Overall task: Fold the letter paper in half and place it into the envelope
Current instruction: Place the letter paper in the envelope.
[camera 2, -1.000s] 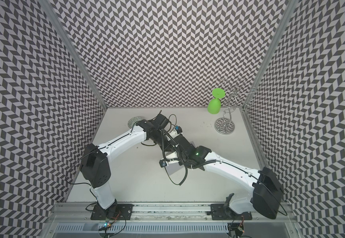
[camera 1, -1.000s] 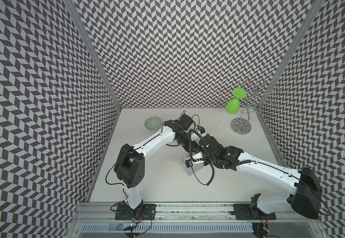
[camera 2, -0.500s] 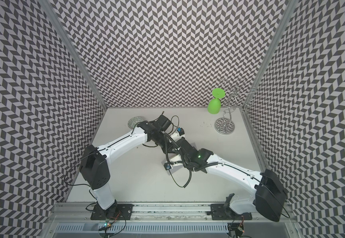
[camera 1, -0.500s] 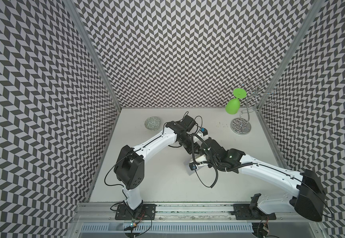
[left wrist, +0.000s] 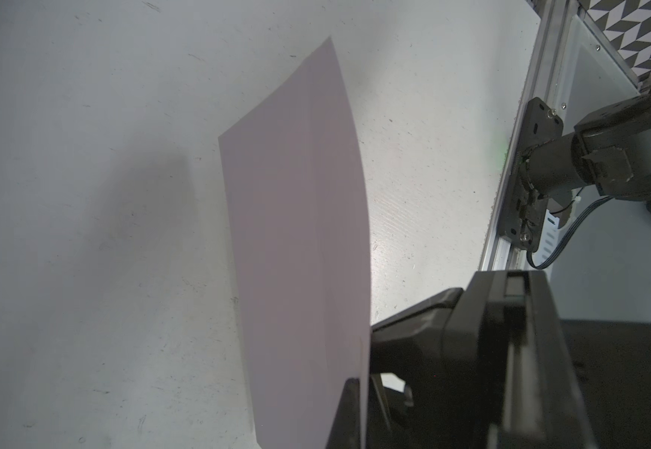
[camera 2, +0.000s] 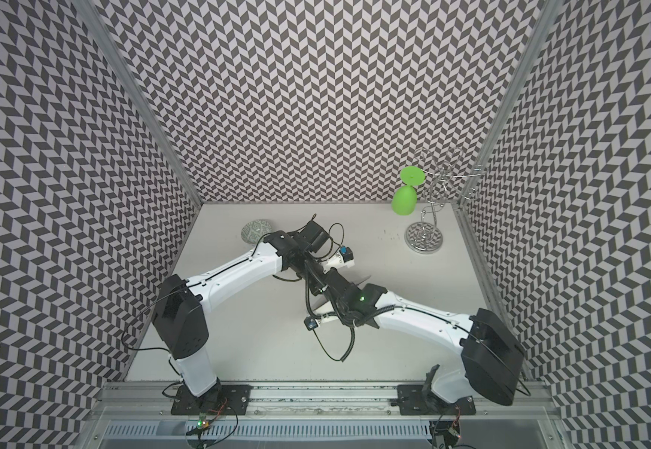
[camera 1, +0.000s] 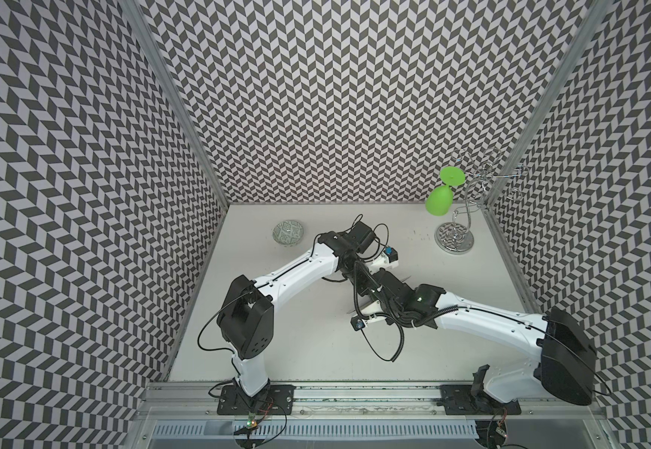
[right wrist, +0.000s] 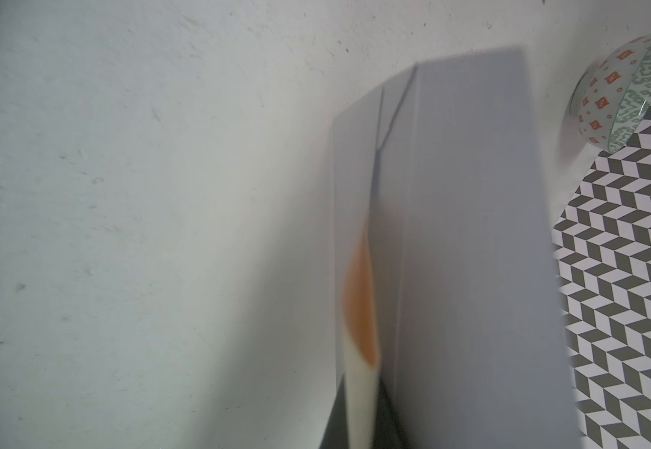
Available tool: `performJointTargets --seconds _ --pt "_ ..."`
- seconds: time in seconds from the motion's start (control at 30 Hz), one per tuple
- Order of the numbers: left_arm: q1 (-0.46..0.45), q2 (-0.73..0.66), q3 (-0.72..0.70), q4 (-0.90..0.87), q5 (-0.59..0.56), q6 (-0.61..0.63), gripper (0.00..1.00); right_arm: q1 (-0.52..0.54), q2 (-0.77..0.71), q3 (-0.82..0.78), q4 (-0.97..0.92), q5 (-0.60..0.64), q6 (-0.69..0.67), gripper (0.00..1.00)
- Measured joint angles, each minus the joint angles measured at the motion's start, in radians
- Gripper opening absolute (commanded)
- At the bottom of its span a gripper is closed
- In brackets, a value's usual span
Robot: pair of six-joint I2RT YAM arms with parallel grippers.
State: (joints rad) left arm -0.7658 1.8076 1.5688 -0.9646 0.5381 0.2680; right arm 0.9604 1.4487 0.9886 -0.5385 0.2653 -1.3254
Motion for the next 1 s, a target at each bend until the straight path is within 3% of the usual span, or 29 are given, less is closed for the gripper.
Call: performJointTargets --seconds 0.37,0.53,0.63,1.0 --pt "0.000 0.006 0.004 -0.001 -0.001 0.000 0.00 0.000 0.005 0.001 0.001 0.007 0.022 0.04" --pt "0.001 0.006 0.004 -0.002 -0.008 0.001 0.00 -0.005 0.023 0.057 -0.095 -0.019 0.064 0.33" --pt "0.001 0.006 0.005 0.006 -0.011 0.003 0.00 -0.014 0.034 0.093 -0.171 -0.049 0.085 0.42" --pt "0.000 0.006 0.003 0.010 0.008 0.004 0.00 -0.021 0.020 0.104 -0.224 -0.072 0.107 0.45"
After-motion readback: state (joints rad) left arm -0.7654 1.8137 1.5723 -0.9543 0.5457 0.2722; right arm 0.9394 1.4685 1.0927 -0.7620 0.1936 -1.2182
